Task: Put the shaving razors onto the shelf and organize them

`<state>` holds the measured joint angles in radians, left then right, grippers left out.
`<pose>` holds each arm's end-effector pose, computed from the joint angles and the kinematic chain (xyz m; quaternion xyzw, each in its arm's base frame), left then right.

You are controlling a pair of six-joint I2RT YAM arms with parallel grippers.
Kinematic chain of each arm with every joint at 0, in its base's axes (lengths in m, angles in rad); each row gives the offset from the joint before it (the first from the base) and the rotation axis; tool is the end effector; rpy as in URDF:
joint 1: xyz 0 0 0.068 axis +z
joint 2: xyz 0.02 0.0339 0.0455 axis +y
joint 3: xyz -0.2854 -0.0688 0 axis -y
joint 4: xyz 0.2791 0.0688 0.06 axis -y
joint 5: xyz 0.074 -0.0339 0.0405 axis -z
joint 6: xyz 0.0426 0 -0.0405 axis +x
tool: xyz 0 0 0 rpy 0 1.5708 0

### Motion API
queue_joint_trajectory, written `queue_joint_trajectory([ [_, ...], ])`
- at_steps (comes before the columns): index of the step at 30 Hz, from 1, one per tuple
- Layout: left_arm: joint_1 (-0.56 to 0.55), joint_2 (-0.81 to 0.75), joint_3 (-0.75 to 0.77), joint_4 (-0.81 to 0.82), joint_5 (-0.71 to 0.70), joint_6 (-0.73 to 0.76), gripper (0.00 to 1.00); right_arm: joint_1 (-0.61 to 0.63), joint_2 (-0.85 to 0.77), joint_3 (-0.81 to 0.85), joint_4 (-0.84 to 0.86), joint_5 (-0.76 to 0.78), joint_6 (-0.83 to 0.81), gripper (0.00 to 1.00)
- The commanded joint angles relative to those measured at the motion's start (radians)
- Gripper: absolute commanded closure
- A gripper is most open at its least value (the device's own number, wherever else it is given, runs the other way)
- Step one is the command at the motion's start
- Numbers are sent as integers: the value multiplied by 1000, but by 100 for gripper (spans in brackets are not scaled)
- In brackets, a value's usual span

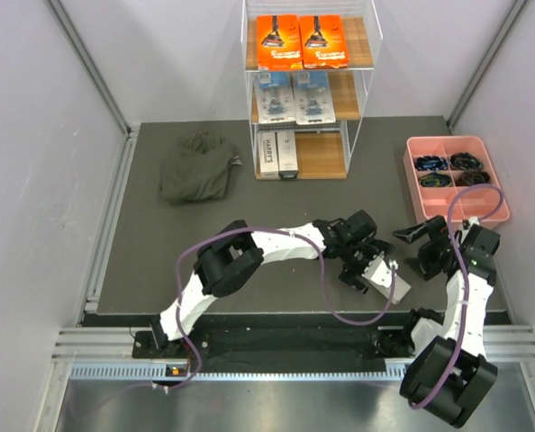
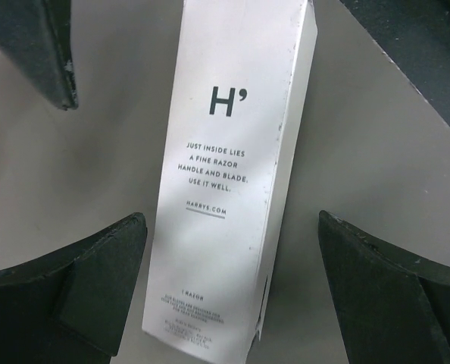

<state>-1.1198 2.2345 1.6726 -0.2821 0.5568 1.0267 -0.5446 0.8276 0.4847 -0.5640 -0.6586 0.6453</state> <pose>0.2139 -0.4933 0.1581 0.8364 0.3431 -0.2725 0.3294 0.1643 -0.0690 0.2015 0.4141 0.8000 0.3209 0.2926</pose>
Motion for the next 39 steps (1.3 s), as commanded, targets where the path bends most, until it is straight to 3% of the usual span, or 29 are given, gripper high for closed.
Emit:
queue_joint_trajectory([
  [1, -5, 31, 84, -38, 20, 36, 1, -17, -4, 22, 10, -33, -33, 1],
  [8, -5, 56, 110, -68, 18, 38, 1, -20, -8, 9, 7, -47, -44, 1],
  [18, -5, 143, 276, -256, 51, 47, 3, -23, -18, 25, -20, -49, -65, 1],
  [20, -5, 143, 277, -279, 51, 53, 12, -26, -18, 23, -22, -52, -65, 1],
  [21, -5, 142, 277, -285, 48, 59, 28, -26, -18, 23, -19, -55, -65, 1],
  [29, -5, 123, 256, -356, 42, 84, 47, -34, -18, 29, -22, -62, -67, 1],
  [33, -3, 74, 207, -361, 9, 87, 62, -34, -18, 41, -24, -64, -65, 1],
  [39, 8, -33, 66, -275, -112, 27, 65, -32, -25, 66, -28, -65, -90, 1],
])
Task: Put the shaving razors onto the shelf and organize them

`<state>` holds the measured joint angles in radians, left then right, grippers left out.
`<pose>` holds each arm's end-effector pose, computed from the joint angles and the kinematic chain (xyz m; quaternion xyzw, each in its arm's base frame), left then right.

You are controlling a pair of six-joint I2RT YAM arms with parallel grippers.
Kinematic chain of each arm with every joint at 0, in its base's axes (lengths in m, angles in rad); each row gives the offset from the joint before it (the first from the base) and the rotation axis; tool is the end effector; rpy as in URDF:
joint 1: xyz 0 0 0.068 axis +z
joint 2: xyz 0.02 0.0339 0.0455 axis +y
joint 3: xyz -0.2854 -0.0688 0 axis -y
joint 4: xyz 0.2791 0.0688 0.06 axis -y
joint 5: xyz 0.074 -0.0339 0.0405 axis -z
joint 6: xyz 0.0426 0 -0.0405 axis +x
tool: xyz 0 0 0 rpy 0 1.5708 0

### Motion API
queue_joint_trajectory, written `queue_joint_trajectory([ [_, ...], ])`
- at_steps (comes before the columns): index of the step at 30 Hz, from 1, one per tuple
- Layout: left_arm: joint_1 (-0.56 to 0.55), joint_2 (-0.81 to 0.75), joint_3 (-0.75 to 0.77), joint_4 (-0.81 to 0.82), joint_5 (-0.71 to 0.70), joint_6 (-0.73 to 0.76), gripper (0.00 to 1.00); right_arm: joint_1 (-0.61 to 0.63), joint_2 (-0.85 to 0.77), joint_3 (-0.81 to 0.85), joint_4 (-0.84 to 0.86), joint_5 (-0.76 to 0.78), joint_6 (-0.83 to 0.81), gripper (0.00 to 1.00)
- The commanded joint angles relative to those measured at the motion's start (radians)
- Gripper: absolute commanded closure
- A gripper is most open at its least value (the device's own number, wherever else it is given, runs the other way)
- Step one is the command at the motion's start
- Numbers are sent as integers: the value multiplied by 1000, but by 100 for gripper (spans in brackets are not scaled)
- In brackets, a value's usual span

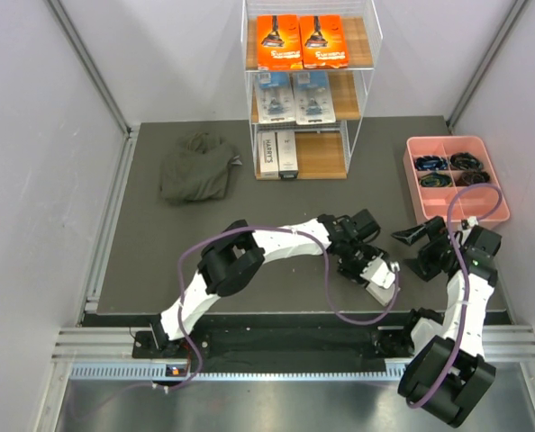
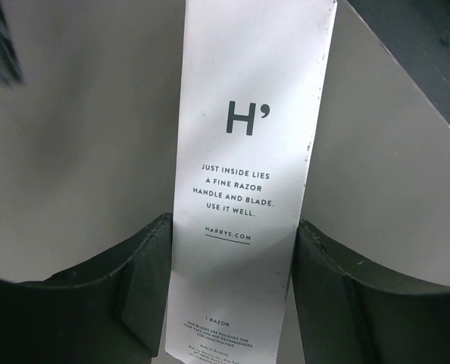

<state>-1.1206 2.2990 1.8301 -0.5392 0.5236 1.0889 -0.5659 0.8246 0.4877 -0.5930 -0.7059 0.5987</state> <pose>0.2181 -0.5001 0.1601 0.8613 0.3528 -0.2529 0.2642 0.1610 -0.0695 0.2021 0.3988 0.8037 0.3329 0.2902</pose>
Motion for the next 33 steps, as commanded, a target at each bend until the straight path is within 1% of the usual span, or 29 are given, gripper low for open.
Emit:
queue_joint_trajectory([
  [1, 11, -117, -145, 5, -109, -46, 66, -11, -22, 66, 7, -29, -53, 1],
  [3, 15, -174, -201, 68, -131, -66, 66, -11, -6, 96, -24, -41, -82, 1],
  [5, 24, -225, -270, 90, -148, -73, 67, 1, 7, 112, -31, -49, -106, 1],
  [7, 37, -252, -317, 102, -151, -84, 69, 17, 18, 126, -22, -55, -102, 1],
  [8, 44, -275, -328, 102, -152, -95, 72, 41, 19, 129, -18, -56, -99, 1],
  [10, 62, -297, -354, 85, -162, -110, 74, 73, 22, 138, 7, -50, -77, 1],
  [14, 93, -380, -414, 88, -206, -136, 75, 204, 50, 158, 47, -26, -34, 1],
  [17, 123, -450, -471, 99, -240, -136, 74, 262, 61, 169, 87, -9, -1, 1],
  [21, 185, -538, -544, 111, -263, -149, 74, 394, 79, 173, 139, 11, 50, 1],
  [24, 220, -602, -581, 96, -286, -165, 74, 468, 96, 172, 189, 26, 82, 1],
  [25, 229, -637, -591, 96, -301, -185, 74, 521, 102, 170, 203, 35, 93, 1],
  [27, 257, -677, -624, 102, -298, -201, 74, 566, 126, 158, 266, 42, 130, 1],
  [28, 265, -714, -638, 105, -304, -208, 74, 636, 136, 150, 304, 34, 145, 1],
  [29, 269, -734, -653, 113, -309, -205, 74, 667, 148, 143, 359, 29, 157, 1],
  [32, 278, -796, -696, 111, -333, -208, 73, 773, 228, 153, 429, 23, 191, 1],
  [33, 283, -808, -707, 105, -341, -207, 73, 796, 261, 155, 491, 22, 216, 1],
])
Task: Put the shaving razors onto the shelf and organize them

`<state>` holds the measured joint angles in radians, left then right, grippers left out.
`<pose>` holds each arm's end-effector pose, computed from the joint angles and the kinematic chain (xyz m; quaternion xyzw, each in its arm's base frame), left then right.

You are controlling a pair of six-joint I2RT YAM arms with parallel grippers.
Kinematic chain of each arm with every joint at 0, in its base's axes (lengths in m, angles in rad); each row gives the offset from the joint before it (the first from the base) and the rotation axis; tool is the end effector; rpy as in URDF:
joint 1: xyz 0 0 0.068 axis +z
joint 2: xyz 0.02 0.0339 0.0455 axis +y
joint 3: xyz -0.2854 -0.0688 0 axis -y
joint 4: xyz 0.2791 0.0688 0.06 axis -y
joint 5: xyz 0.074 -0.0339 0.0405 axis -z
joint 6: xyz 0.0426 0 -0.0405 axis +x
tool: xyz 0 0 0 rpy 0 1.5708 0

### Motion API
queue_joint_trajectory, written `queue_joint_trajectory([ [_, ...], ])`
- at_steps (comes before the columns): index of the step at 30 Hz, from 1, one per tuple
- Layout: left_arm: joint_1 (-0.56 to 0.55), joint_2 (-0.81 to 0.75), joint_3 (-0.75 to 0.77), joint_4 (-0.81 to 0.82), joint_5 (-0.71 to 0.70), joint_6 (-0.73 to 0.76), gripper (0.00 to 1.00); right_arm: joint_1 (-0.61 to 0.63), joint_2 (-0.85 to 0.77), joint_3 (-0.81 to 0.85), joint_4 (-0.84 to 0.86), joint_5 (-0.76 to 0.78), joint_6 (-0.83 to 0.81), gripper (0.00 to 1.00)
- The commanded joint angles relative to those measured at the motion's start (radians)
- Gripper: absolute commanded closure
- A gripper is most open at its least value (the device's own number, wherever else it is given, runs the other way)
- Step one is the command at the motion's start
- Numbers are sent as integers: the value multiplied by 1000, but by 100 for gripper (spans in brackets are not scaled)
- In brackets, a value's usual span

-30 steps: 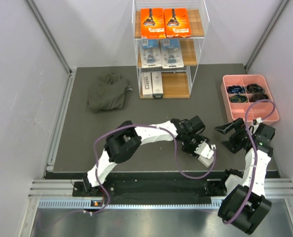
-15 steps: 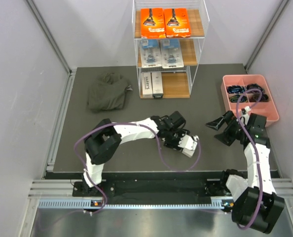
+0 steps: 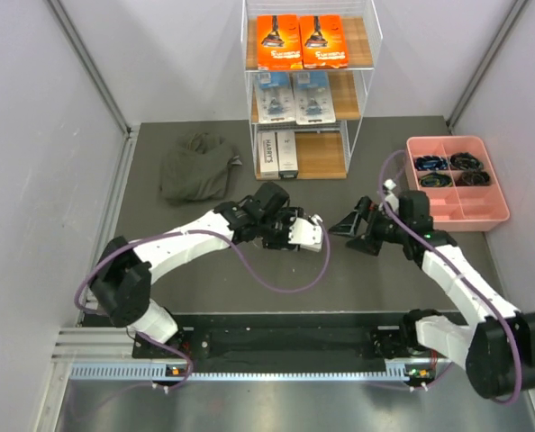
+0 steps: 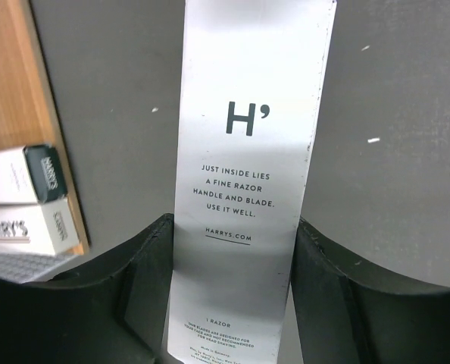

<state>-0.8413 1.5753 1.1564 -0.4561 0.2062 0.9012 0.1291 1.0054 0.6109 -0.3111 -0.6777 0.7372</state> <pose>0.2433 -0.2852 0.2514 0.7381 0.5752 -0.0866 0.3419 0.2241 0.0560 0.2331 0.1234 0.8587 0.4399 0.2322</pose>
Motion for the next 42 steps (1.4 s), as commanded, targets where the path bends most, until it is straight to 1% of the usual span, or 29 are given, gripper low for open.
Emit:
queue_joint_trajectory([
  [1, 2, -106, -37, 8, -33, -25, 73, 128, 99, 33, 245, -14, 93, 1],
  [3, 4, -127, -49, -4, -44, -31, 73, 196, 149, 39, 335, -11, 134, 1],
  [5, 4, -159, -67, -13, -50, -36, 73, 259, 186, 71, 342, 16, 137, 1],
  [8, 7, -202, -87, -10, -57, -45, 73, 317, 245, 82, 392, 41, 163, 1],
  [11, 10, -238, -103, -9, -64, -47, 73, 345, 274, 64, 492, 43, 218, 4],
  [17, 21, -261, -110, -10, -68, -48, 73, 365, 292, 32, 575, 32, 255, 19],
  [18, 22, -262, -110, -10, -67, -48, 73, 365, 292, 24, 592, 29, 266, 24],
  [19, 25, -265, -110, -9, -62, -50, 73, 365, 292, 9, 605, 27, 272, 26],
  [20, 30, -264, -110, -9, -60, -51, 73, 365, 294, 4, 636, 23, 284, 33],
  [22, 33, -265, -112, -6, -56, -51, 73, 365, 295, -13, 661, 14, 297, 37],
  [23, 34, -265, -110, -6, -57, -50, 73, 365, 297, -16, 684, 9, 307, 43],
  [25, 42, -261, -109, -4, -56, -50, 73, 365, 297, -26, 702, -2, 314, 46],
  [26, 45, -259, -107, -3, -57, -50, 73, 365, 295, -30, 708, -6, 318, 50],
  [28, 51, -255, -109, 0, -56, -51, 73, 365, 291, -37, 718, -10, 321, 53],
  [31, 59, -245, -101, 0, -48, -51, 72, 365, 285, -46, 730, -10, 326, 62],
  [32, 62, -242, -98, 0, -48, -53, 71, 363, 285, -49, 739, -10, 330, 68],
  [34, 61, -238, -96, 0, -48, -58, 69, 363, 283, -56, 754, -11, 335, 73],
  [35, 62, -236, -95, 2, -50, -58, 66, 365, 282, -59, 760, -11, 341, 77],
  [36, 62, -233, -95, 4, -62, -64, 48, 363, 283, -60, 767, -11, 344, 78],
  [38, 62, -228, -96, 10, -79, -71, 32, 365, 282, -65, 779, -11, 349, 82],
  [39, 62, -228, -99, 20, -89, -77, 22, 365, 279, -65, 779, -10, 352, 82],
  [40, 62, -230, -103, 28, -106, -79, 3, 365, 277, -66, 780, -8, 352, 83],
  [41, 64, -230, -109, 34, -114, -81, 1, 365, 271, -68, 784, -6, 350, 84],
  [42, 64, -238, -112, 49, -117, -79, 1, 365, 268, -69, 782, -2, 352, 84],
])
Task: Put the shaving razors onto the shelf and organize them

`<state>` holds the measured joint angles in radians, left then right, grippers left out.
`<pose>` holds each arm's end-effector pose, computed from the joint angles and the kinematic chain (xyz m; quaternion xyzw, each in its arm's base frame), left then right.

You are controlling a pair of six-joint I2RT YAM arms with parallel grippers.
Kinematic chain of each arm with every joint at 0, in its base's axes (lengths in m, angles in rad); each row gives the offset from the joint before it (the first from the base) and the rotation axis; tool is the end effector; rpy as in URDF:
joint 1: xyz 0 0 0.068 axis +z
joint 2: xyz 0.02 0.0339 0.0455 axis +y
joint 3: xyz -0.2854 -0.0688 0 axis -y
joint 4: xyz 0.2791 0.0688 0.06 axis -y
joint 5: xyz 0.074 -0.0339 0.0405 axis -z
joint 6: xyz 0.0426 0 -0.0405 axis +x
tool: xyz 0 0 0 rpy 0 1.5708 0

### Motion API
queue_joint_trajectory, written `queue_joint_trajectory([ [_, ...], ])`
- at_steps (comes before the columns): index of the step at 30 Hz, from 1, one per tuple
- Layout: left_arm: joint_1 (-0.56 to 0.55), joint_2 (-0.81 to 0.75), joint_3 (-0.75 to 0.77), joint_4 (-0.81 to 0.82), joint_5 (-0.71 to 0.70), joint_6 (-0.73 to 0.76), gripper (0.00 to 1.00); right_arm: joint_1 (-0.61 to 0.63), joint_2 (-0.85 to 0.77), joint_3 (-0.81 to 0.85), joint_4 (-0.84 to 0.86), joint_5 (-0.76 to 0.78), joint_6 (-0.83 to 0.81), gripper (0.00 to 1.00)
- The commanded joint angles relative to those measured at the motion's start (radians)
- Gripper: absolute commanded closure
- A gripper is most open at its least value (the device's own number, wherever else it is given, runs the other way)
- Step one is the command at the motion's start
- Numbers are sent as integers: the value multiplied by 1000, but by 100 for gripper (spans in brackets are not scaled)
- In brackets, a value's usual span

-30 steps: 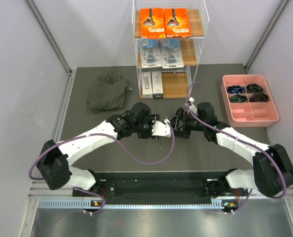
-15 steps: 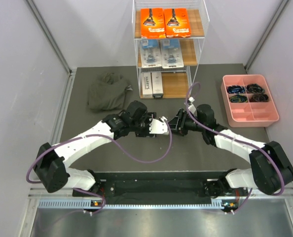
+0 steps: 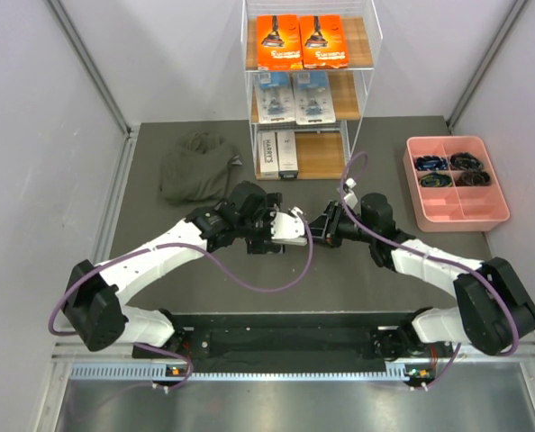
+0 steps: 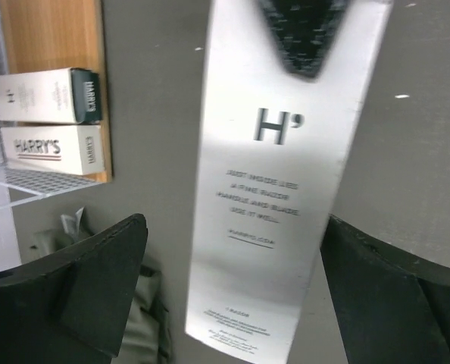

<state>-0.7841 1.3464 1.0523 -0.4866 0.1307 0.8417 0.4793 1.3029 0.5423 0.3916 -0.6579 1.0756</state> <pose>0.2252 -0.2324 0.2865 0.6862 0.6148 -0.0492 0.3856 0.2439 0.1561 0.2009 0.0547 0.7998 0.5652 0.1944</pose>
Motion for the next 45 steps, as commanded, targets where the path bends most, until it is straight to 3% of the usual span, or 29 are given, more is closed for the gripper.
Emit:
queue_joint_trajectory([
  [1, 6, -12, -15, 92, -55, -21, 1, 15, -34, -1, 79, -20, 14, 84],
  [8, 22, -18, 9, 135, -77, -87, 1, 13, -50, 5, 62, -5, 6, 86],
  [15, 75, -35, 63, 137, 119, -220, 1, 15, -50, -4, 53, 23, 6, 87],
  [21, 100, -105, 45, 123, 312, -191, 1, 15, -39, -11, 53, 40, 4, 87],
  [28, 129, -200, -32, 249, 302, -265, 1, 15, -28, -12, 56, 46, 6, 87],
  [31, 198, -196, -22, 310, 334, -398, 1, 15, -30, -12, 58, 47, 6, 88],
  [33, 244, -173, 1, 338, 369, -548, 1, 15, -34, -13, 53, 50, 4, 88],
  [38, 482, -50, 92, 397, 493, -1002, 1, 15, -47, -16, 38, 60, -2, 88],
  [42, 626, -32, 34, 597, 543, -1310, 1, 15, -66, -18, 10, 73, -14, 89],
  [45, 805, -23, -55, 779, 570, -1606, 1, 15, -80, -19, -10, 86, -23, 89],
])
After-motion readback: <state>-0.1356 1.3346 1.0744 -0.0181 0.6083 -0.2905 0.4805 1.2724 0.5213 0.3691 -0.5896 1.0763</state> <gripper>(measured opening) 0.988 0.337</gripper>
